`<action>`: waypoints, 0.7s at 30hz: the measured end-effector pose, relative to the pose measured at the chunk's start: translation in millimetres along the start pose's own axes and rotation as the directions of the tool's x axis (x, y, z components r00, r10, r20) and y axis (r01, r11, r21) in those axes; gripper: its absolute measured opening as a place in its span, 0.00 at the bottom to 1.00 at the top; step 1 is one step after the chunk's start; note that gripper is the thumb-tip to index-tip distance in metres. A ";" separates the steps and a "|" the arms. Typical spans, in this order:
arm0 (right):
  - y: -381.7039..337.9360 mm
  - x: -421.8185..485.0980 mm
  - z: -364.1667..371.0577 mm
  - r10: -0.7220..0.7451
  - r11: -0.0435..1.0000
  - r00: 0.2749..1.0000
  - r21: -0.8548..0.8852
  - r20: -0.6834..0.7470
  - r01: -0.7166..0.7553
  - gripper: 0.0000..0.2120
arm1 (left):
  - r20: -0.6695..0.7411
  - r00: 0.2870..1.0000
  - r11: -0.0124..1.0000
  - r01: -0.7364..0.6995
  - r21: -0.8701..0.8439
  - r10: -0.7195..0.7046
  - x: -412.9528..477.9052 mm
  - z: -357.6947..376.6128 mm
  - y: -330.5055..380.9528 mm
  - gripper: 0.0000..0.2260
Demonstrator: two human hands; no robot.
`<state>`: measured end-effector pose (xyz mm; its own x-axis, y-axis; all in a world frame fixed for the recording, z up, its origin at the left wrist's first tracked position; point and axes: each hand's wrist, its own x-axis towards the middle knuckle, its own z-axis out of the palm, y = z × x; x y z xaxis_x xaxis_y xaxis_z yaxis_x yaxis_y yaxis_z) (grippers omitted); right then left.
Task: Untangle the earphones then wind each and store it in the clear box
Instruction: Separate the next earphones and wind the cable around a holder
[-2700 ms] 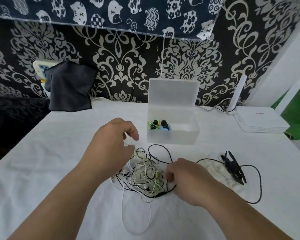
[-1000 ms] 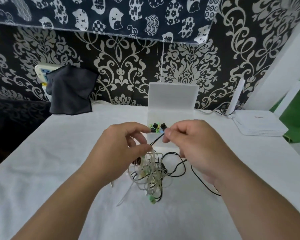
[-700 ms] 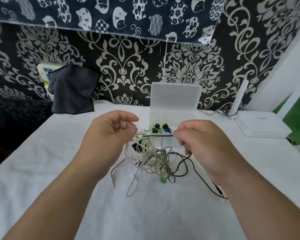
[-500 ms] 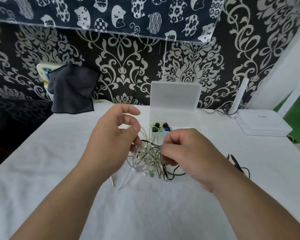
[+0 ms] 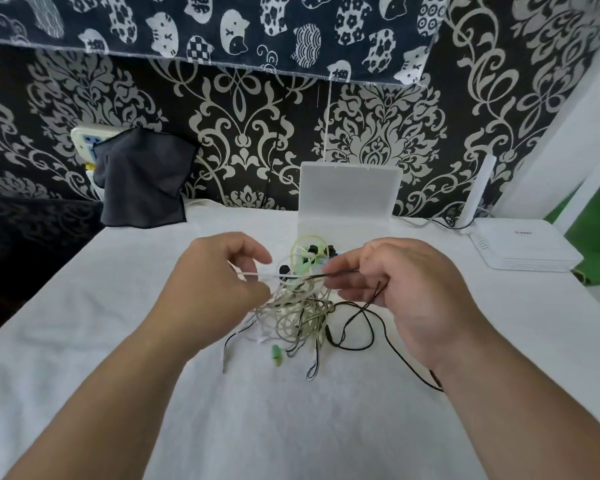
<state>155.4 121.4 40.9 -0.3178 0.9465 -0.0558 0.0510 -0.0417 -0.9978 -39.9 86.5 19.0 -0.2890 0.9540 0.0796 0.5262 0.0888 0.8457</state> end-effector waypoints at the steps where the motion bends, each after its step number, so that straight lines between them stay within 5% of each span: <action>1: -1.5 0.2 1.0 0.004 0.999 1.000 0.045 -0.001 -0.004 0.16 | 0.026 1.000 0.999 0.004 0.048 -0.005 -1.6 1.4 2.0 0.11; 4: -4.3 -0.9 3.4 0.031 0.985 0.999 0.169 0.028 -0.036 0.24 | 0.123 0.992 0.998 0.032 -0.045 -0.026 -3.8 6.1 4.6 0.02; 10: 7.2 -1.0 8.5 0.119 0.964 0.986 0.222 0.117 -0.143 0.21 | 0.331 0.942 0.826 0.226 -0.517 -0.050 -8.5 9.9 10.8 0.13; 15: 6.9 2.4 8.0 0.133 0.956 0.989 0.255 0.069 -0.147 0.21 | 0.202 0.963 0.688 0.267 -0.675 -0.176 -6.3 11.8 14.5 0.07; 21: 3.1 3.6 0.7 0.136 0.802 0.977 0.560 0.166 -0.207 0.10 | 0.165 0.932 0.858 0.361 -0.366 -0.322 -1.8 15.6 -3.6 0.04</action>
<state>153.7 124.5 37.5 -0.4603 0.8658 -0.1963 -0.4239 -0.4086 -0.8083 -28.8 88.9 7.5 -0.3068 0.9081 -0.2850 0.0540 0.3156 0.9474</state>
